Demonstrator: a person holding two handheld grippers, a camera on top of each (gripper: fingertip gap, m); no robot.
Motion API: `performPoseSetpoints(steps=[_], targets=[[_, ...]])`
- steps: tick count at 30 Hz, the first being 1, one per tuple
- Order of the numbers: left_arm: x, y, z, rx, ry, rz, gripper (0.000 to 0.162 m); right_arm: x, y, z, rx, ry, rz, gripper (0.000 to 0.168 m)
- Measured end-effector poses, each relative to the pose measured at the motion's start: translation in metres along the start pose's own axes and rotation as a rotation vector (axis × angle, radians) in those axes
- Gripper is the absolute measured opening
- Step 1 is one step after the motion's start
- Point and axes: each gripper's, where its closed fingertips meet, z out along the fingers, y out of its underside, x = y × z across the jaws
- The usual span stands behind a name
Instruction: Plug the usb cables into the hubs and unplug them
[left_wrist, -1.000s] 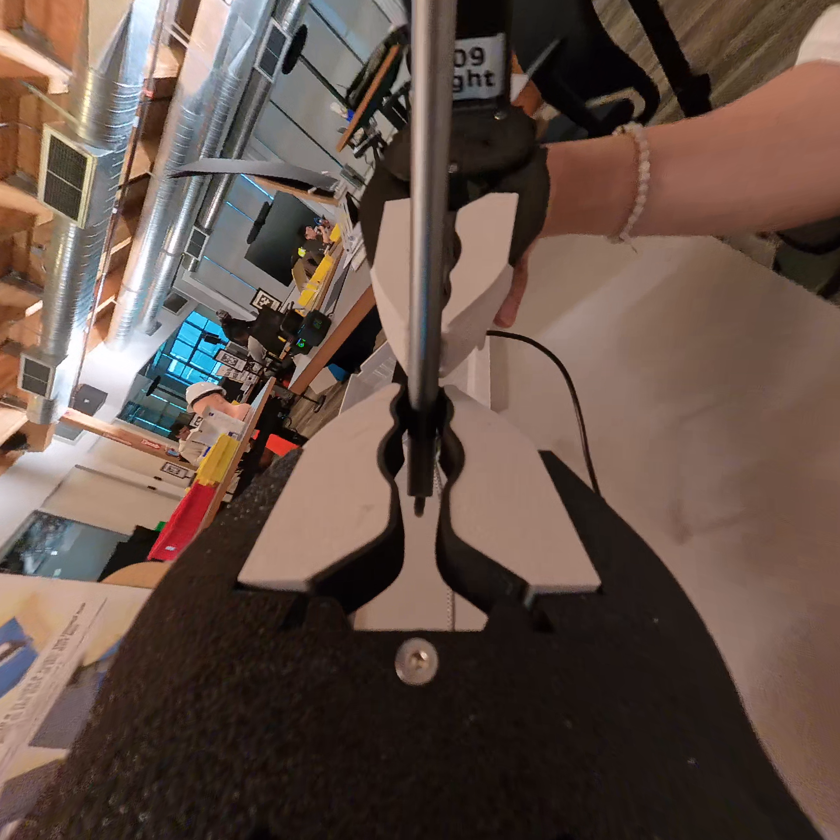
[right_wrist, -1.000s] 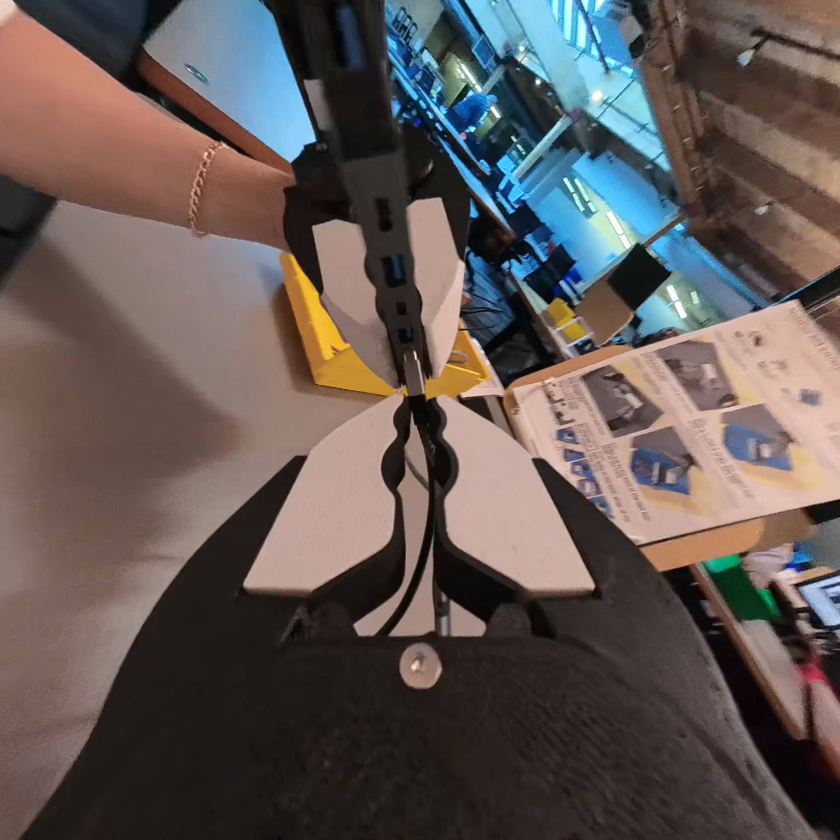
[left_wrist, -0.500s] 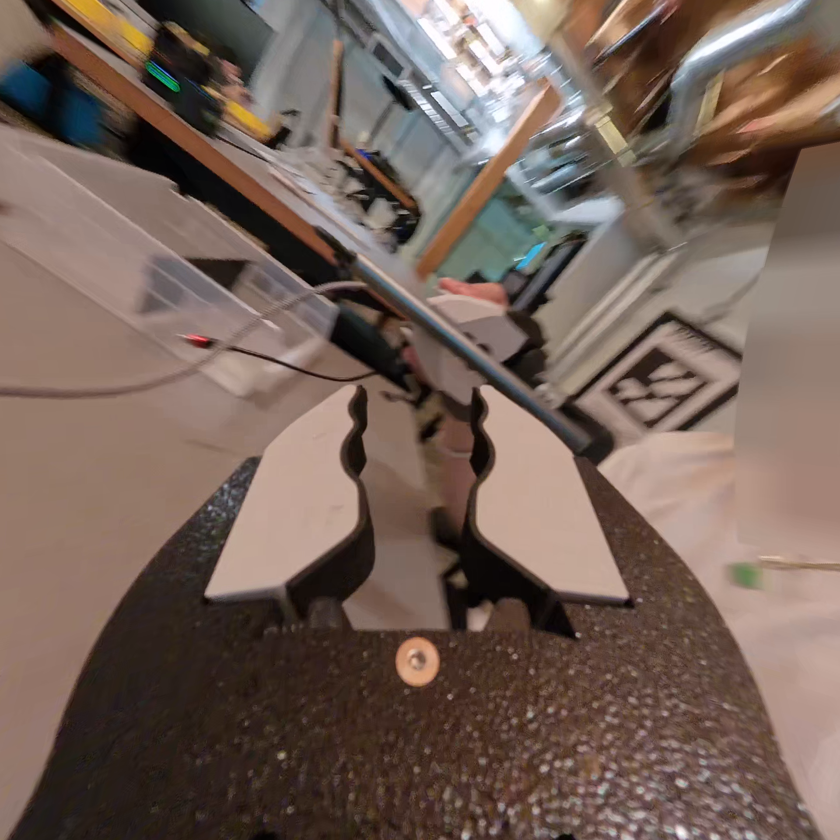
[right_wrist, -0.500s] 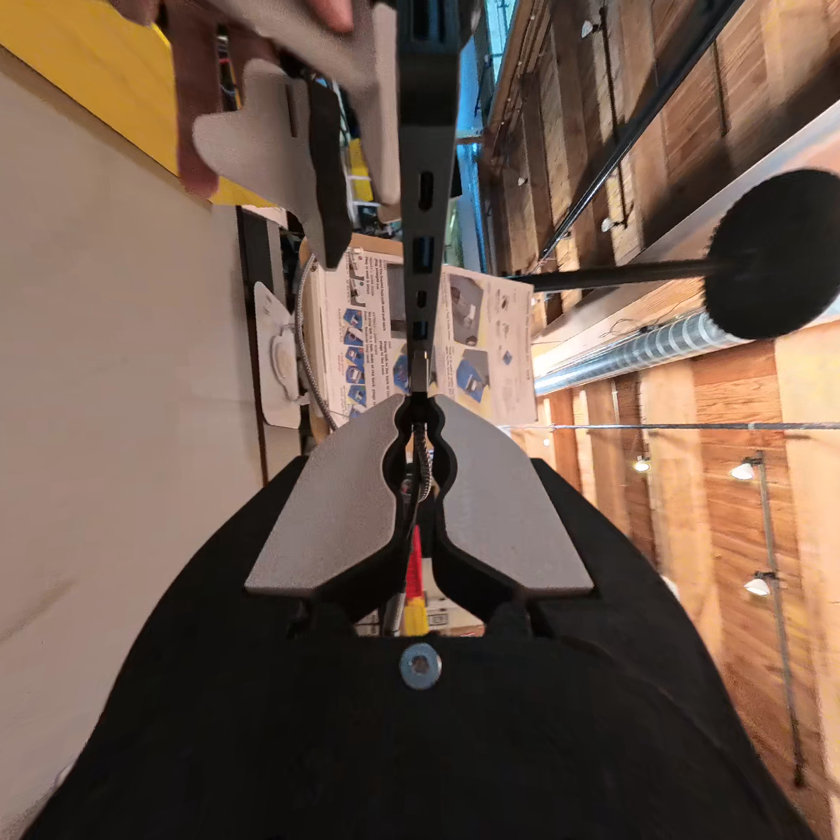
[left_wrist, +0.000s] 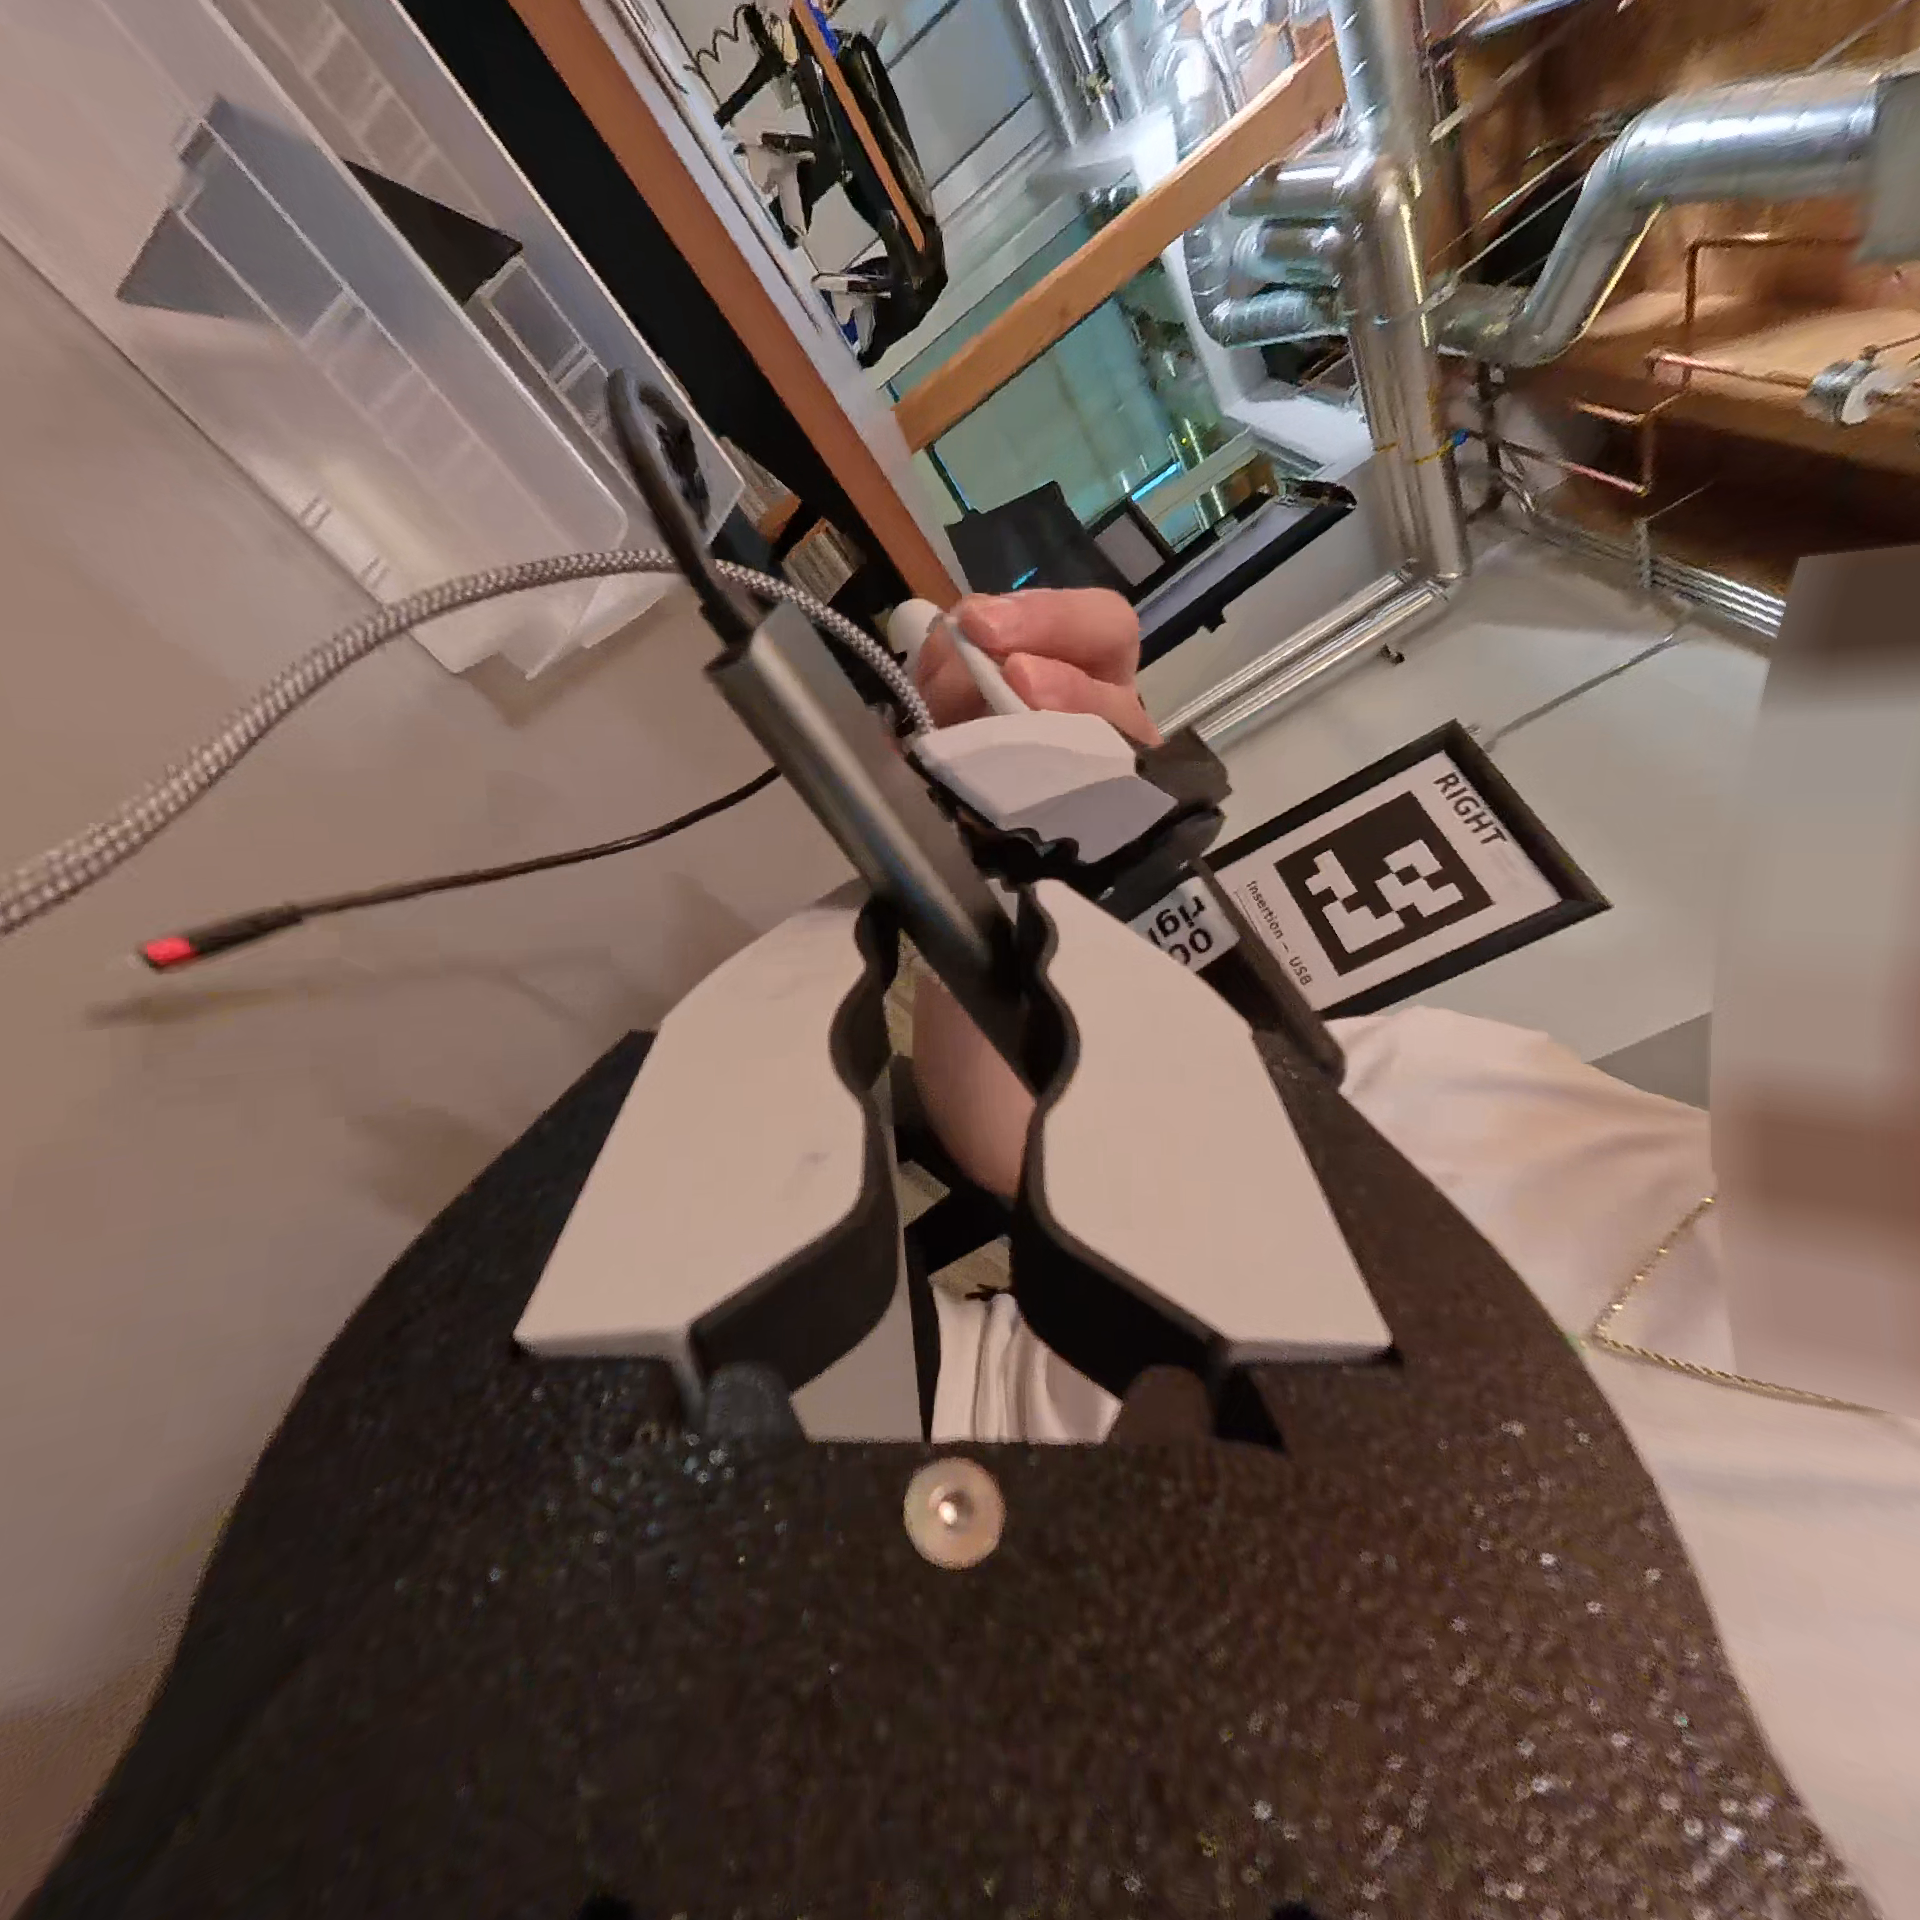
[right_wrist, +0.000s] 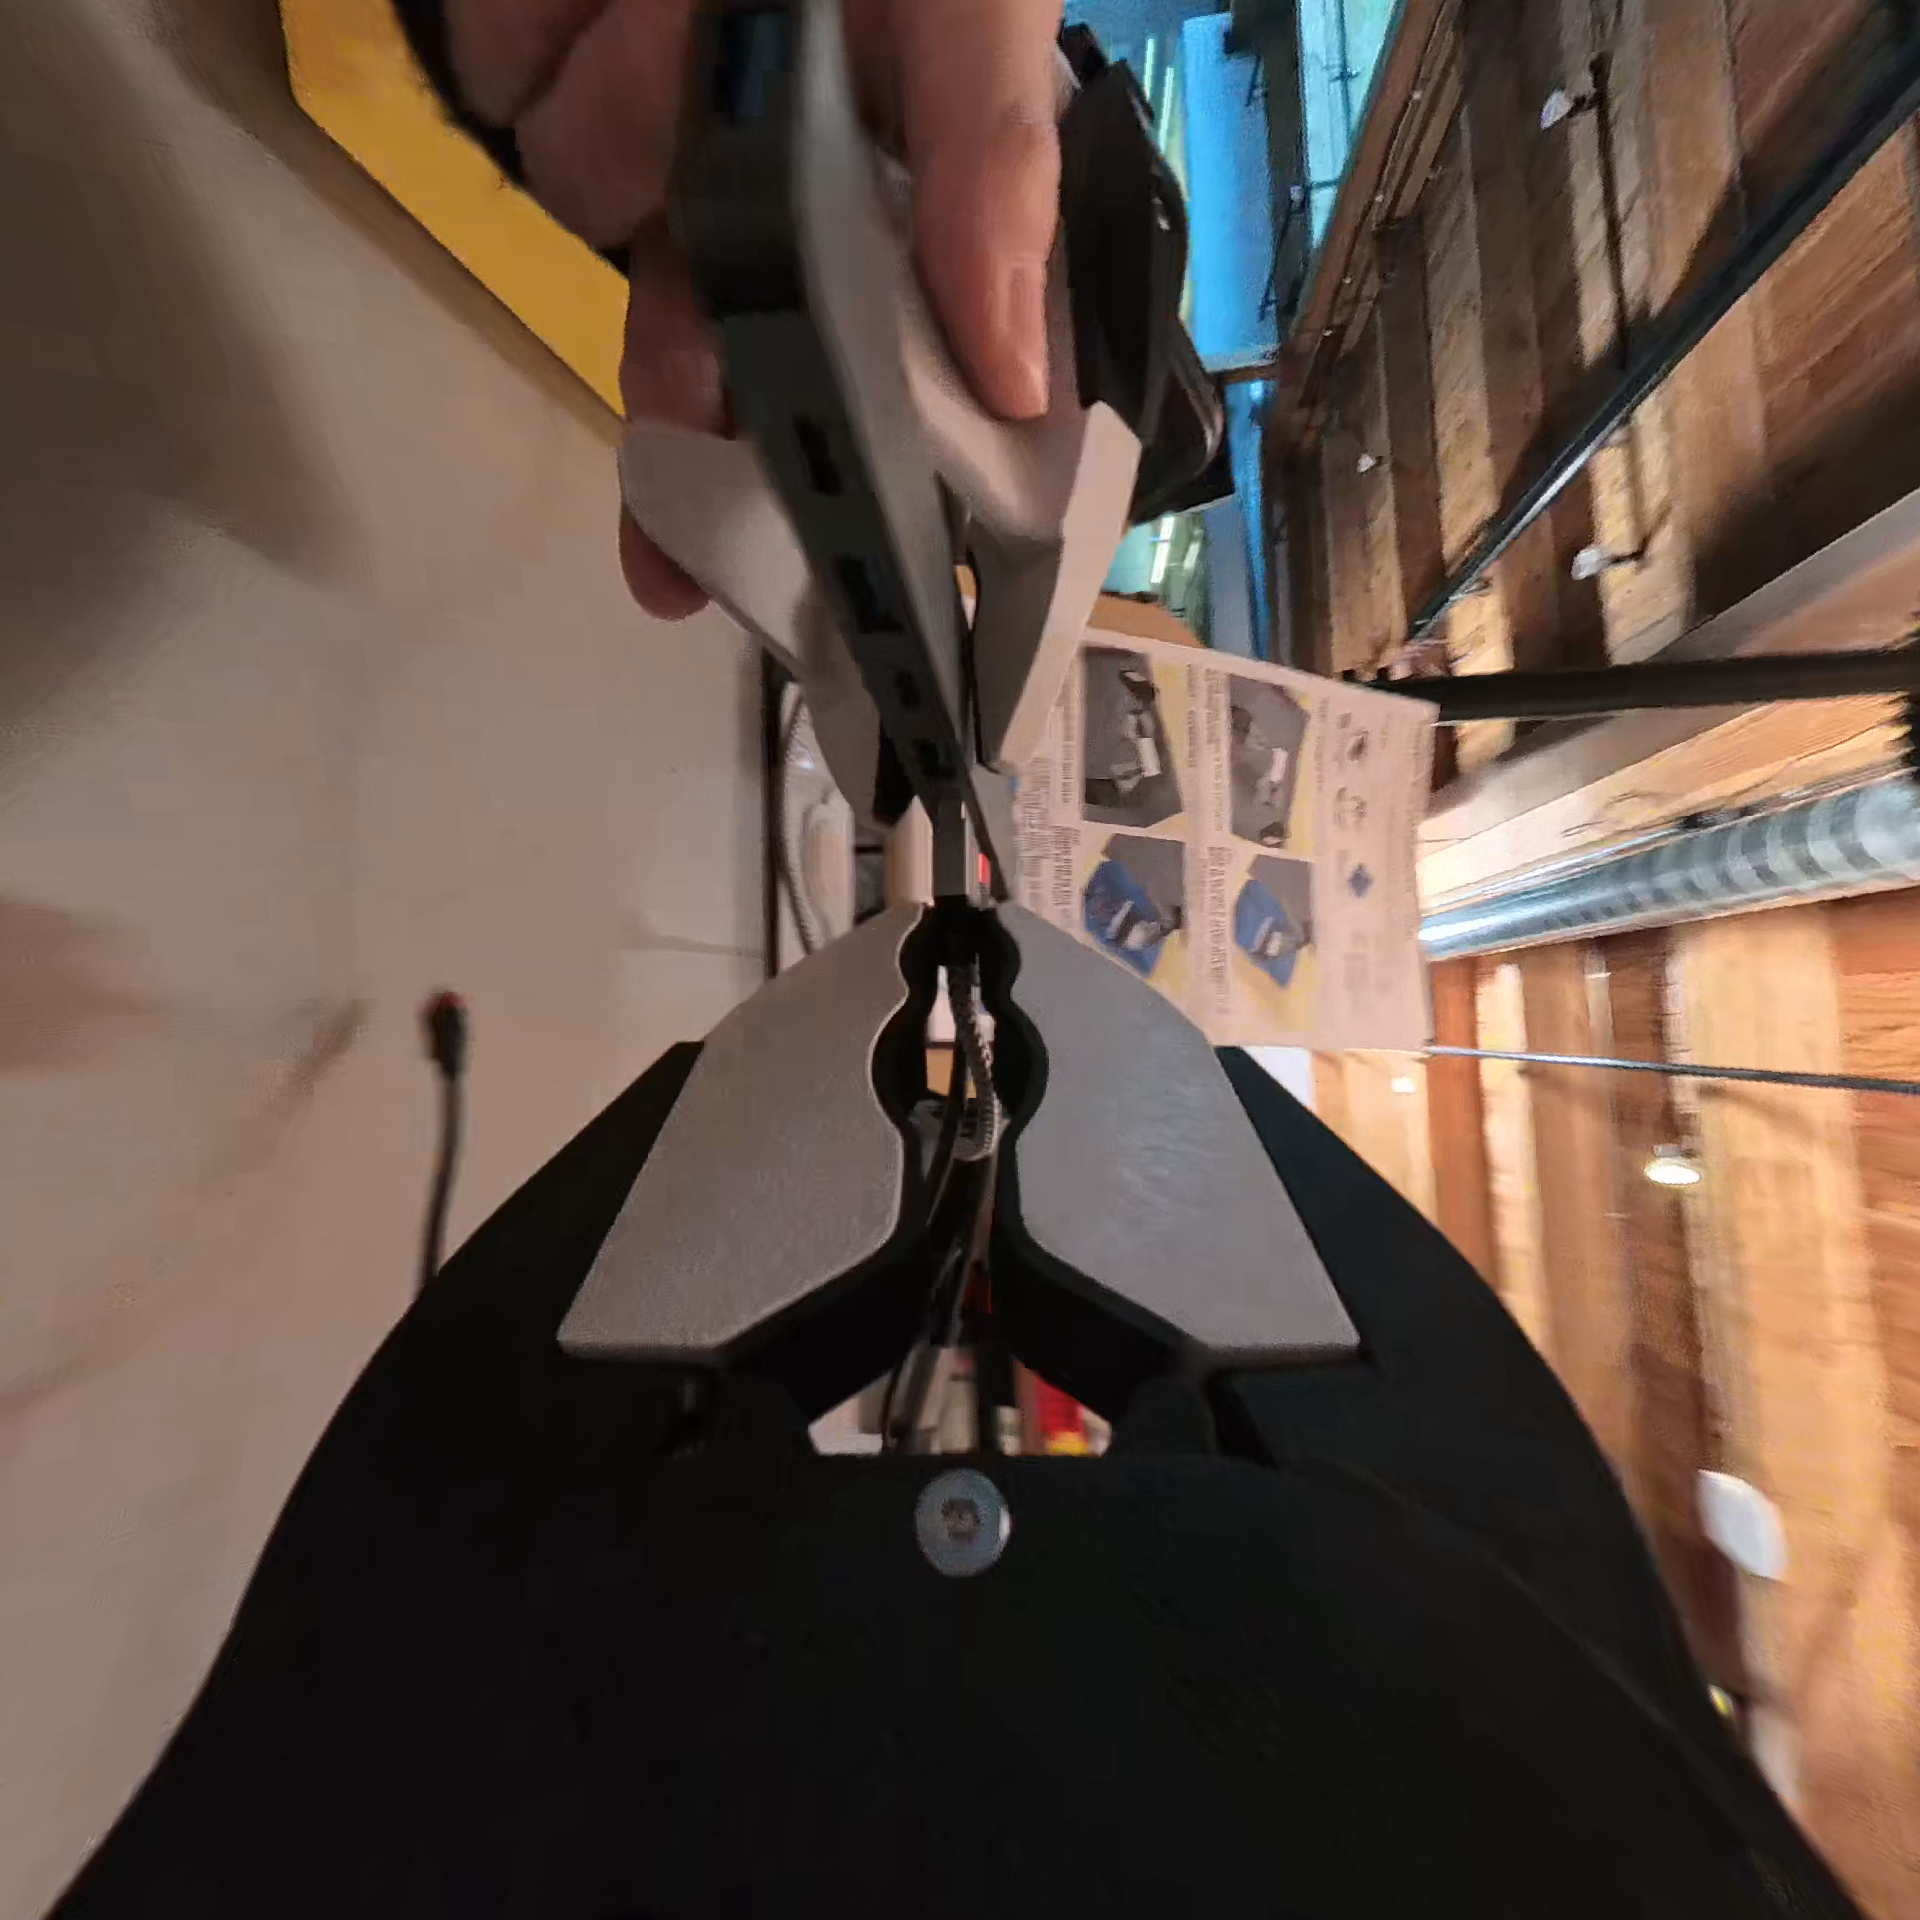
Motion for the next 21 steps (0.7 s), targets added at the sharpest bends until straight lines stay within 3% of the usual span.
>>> performPoseSetpoints(steps=[3,10,16,21], targets=[[-0.020,-0.001,0.003,0.017,-0.021,0.022,0.012,-0.016,0.008,0.002,0.031,-0.104,0.138,0.017],[-0.057,-0.005,0.003,0.146,0.064,-0.069,0.010,-0.046,0.022,0.003,0.060,-0.268,0.359,0.024],[-0.061,0.008,0.008,0.211,0.194,-0.073,0.010,-0.028,0.008,-0.009,0.225,-0.342,0.759,0.035],[-0.068,0.017,0.013,0.175,0.140,-0.033,0.010,-0.040,0.013,-0.009,0.202,-0.399,0.782,0.041]])
